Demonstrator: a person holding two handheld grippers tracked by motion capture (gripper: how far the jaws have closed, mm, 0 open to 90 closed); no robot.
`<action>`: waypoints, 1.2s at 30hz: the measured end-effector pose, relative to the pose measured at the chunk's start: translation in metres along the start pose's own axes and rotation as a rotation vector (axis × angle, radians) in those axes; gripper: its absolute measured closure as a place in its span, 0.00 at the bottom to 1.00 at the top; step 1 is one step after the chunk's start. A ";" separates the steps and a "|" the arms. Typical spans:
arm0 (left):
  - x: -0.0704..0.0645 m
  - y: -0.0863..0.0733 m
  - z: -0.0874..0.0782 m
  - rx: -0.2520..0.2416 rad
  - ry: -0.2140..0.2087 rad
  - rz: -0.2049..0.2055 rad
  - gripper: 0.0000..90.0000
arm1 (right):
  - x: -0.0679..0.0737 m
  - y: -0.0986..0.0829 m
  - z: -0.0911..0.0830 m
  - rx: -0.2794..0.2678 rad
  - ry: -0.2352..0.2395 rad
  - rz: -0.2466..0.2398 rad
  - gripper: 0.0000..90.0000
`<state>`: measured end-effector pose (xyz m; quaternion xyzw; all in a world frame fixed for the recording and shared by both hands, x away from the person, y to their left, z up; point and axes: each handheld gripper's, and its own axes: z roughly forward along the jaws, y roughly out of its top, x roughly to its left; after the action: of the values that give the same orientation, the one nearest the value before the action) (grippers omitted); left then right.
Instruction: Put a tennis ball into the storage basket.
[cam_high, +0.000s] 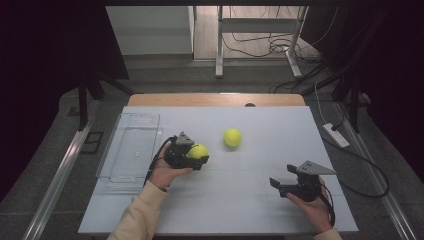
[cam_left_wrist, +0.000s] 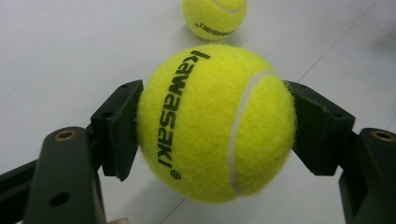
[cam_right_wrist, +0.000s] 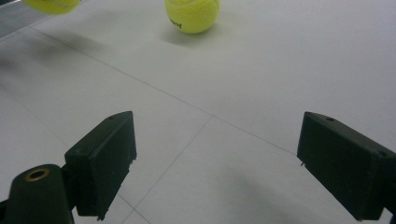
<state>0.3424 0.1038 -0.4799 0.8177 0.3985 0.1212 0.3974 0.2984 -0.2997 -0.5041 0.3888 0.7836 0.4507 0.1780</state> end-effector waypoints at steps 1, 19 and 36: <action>0.000 0.000 0.000 0.000 0.000 0.000 0.30 | 0.000 0.000 0.000 -0.001 -0.002 -0.001 0.13; 0.003 0.009 -0.040 -0.127 0.037 -0.016 0.30 | 0.001 0.000 -0.001 0.000 -0.008 -0.008 0.13; 0.005 0.011 -0.063 -0.195 0.071 -0.020 0.30 | 0.001 0.000 -0.001 -0.001 -0.012 -0.010 0.13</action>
<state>0.3190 0.1383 -0.4307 0.7665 0.4067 0.1842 0.4617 0.2975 -0.2998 -0.5032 0.3877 0.7842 0.4477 0.1852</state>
